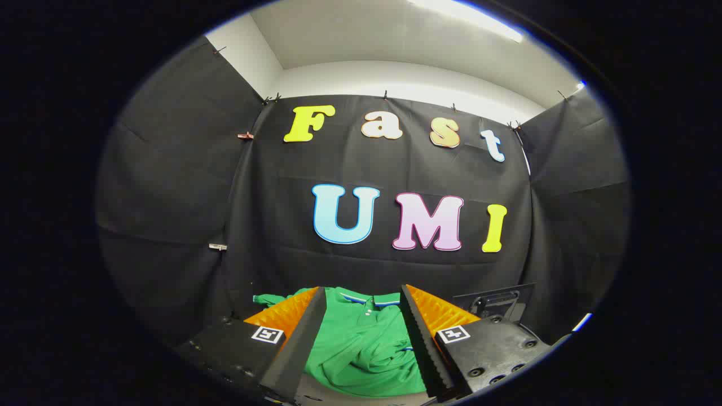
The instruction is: Put the clothes into the washing machine and then close the washing machine lid.
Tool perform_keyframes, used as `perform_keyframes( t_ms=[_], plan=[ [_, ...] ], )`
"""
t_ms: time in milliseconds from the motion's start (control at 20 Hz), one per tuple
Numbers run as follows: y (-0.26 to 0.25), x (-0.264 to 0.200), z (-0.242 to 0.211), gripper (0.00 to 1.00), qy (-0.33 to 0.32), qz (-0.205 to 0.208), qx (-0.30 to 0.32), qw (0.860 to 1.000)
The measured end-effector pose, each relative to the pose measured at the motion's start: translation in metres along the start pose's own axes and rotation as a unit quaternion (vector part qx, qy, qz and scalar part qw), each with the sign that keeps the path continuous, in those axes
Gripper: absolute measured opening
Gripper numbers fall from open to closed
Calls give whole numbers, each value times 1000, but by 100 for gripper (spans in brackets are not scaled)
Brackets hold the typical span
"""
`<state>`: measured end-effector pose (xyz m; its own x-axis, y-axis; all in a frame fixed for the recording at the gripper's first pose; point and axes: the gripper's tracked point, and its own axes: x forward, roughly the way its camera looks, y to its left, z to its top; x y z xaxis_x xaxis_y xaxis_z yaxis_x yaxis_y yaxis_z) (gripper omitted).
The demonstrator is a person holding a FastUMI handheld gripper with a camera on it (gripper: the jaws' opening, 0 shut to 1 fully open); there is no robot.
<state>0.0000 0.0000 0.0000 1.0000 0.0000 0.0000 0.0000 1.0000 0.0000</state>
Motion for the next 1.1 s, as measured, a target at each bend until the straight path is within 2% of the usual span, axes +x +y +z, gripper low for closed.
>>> perform_keyframes(
  t_ms=[600,1100],
  plan=[
    [6,-2,8,84,-8,15,0,1000],
    [3,3,-2,84,10,7,-8,1000]
  ],
)
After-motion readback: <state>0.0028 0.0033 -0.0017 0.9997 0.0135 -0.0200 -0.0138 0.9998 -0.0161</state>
